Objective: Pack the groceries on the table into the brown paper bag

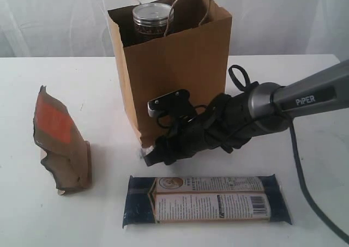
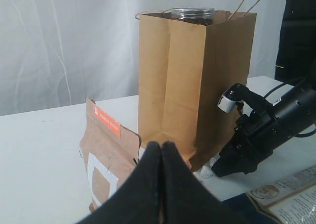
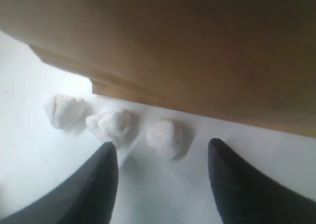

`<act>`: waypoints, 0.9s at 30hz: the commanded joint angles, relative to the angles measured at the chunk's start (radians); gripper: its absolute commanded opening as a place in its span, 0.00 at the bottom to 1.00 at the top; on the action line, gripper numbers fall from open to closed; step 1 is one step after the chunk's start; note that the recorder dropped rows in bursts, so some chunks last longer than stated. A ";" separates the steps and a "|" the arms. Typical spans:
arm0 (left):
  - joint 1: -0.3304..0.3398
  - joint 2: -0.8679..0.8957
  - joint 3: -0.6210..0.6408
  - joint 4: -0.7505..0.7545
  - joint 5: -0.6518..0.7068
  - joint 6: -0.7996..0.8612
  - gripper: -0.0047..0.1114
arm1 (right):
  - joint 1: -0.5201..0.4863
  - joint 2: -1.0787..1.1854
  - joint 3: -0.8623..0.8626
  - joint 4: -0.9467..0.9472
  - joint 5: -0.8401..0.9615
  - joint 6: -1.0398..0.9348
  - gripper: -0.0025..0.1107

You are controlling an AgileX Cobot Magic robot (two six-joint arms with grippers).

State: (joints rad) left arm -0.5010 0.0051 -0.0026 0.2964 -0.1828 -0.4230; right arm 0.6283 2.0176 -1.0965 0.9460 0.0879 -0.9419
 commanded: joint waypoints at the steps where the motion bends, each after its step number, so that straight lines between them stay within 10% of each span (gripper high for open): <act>1: 0.001 -0.005 0.003 0.003 -0.007 0.003 0.04 | -0.001 -0.001 -0.023 0.005 -0.019 0.005 0.48; 21: 0.001 -0.005 0.003 0.003 -0.007 0.003 0.04 | -0.001 0.087 -0.045 0.005 -0.016 0.014 0.47; 27: 0.001 -0.005 0.003 0.003 -0.007 0.003 0.04 | -0.001 0.089 -0.045 0.008 0.047 0.042 0.21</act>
State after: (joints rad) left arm -0.5010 0.0051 -0.0026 0.2964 -0.1828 -0.4230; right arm 0.6283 2.0812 -1.1474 0.9479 0.0450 -0.9263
